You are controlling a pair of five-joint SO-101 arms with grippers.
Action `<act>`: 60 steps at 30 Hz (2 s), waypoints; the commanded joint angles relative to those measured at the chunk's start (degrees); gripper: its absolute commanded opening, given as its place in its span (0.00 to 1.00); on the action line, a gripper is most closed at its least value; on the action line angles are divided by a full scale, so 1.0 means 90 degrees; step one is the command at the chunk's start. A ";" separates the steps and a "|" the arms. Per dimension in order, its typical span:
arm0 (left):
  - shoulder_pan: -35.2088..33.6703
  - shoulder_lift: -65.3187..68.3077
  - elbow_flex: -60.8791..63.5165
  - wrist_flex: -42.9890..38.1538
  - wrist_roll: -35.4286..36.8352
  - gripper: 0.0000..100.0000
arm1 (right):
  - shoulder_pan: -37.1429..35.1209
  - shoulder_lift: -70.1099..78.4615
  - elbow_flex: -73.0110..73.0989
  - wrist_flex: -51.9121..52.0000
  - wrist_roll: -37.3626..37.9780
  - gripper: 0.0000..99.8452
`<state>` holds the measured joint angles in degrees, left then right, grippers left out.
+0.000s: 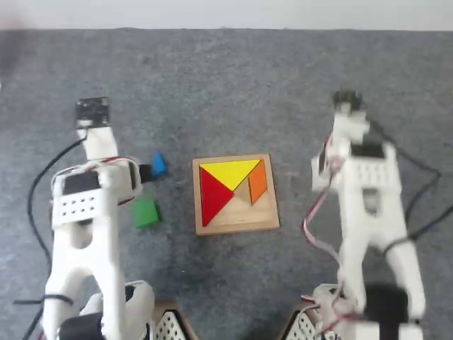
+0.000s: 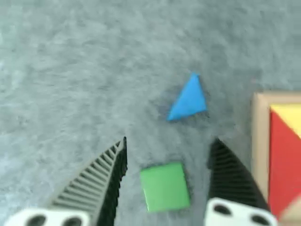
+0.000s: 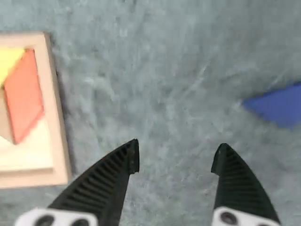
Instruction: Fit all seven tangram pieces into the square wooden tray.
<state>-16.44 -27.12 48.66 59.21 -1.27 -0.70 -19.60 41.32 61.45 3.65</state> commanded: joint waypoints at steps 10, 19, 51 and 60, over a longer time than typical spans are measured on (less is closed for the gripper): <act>-0.0537 0.2276 -0.1792 0.2042 -0.0850 0.31 | 0.0190 -0.1578 0.2589 -0.0747 0.0195 0.25; -0.0449 0.2930 -0.1763 0.1934 0.0029 0.31 | 0.0220 -0.1568 0.2618 -0.0855 0.0371 0.25; 0.0508 0.4484 -0.2808 0.1309 0.0166 0.12 | 0.0200 -0.1519 0.2618 -0.0864 0.0361 0.25; 0.0752 0.4474 -0.4811 0.2921 0.0166 0.12 | 0.0200 -0.1519 0.2764 -0.1304 0.0361 0.25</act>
<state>-11.25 13.93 12.44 80.57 0.57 0.79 -31.82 66.46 51.43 6.29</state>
